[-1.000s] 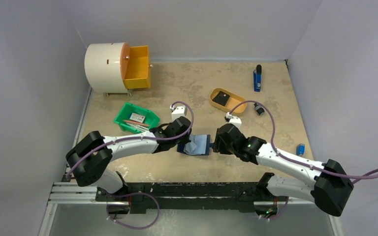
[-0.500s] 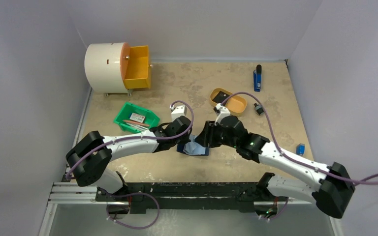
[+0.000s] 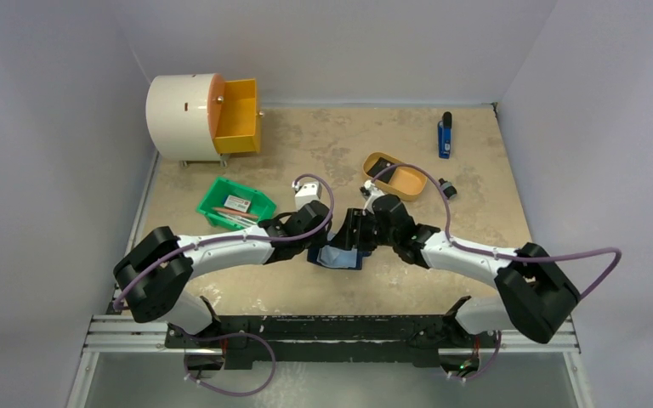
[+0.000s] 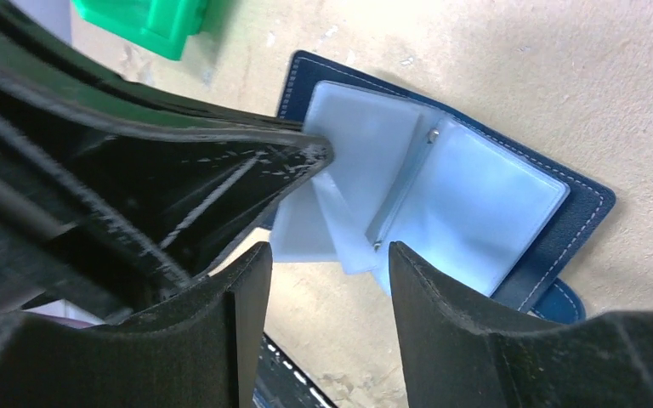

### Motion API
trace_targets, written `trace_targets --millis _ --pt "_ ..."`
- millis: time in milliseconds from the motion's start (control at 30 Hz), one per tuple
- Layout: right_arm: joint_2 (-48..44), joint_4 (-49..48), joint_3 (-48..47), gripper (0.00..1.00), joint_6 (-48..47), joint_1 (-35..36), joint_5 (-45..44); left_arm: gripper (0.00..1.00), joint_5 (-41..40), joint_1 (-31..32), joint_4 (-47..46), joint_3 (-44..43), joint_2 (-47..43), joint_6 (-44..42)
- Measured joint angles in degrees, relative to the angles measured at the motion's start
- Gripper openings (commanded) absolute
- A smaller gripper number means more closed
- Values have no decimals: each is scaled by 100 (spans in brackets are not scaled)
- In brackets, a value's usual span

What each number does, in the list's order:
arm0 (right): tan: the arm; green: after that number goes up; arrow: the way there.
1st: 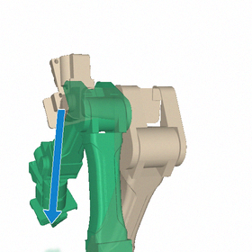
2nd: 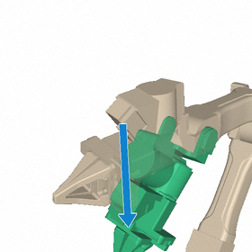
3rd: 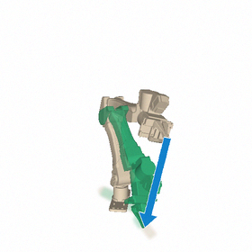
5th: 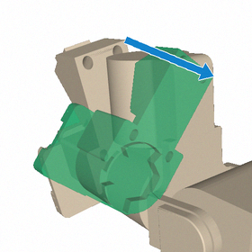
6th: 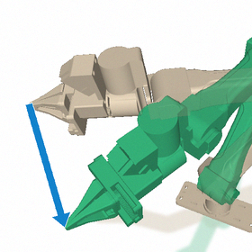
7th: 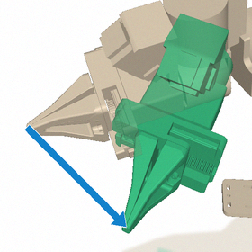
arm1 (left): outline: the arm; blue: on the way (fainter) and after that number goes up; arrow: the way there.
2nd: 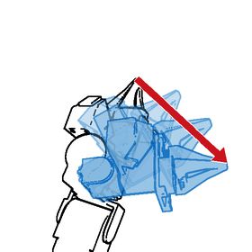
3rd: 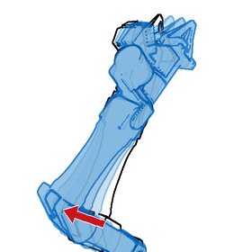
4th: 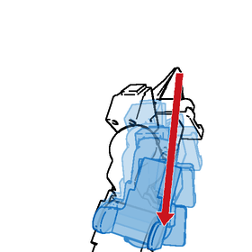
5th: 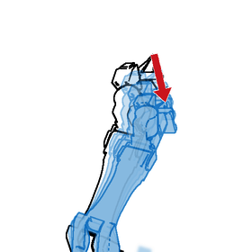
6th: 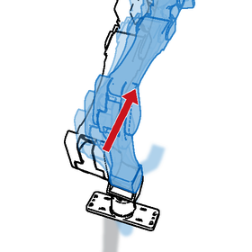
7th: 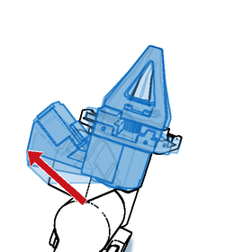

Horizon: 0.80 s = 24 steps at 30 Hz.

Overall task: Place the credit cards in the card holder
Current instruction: Open the card holder at the center of the board.

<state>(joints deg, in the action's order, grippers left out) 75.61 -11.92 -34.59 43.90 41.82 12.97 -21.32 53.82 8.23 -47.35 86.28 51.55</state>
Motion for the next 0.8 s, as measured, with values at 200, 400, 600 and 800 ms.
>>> trace_targets --millis 200,400,600,800 --pt "426 -323 140 53 0 -66 173 0 0 0 0 2 -17 33" --pt "697 -555 140 48 -7 -138 330 0 2 0 0 2 -28 35" --pt "896 -776 140 40 -28 -151 514 0 4 0 0 2 -28 37" --pt "1043 -901 140 13 -68 -151 752 0 4 0 0 2 -28 37"
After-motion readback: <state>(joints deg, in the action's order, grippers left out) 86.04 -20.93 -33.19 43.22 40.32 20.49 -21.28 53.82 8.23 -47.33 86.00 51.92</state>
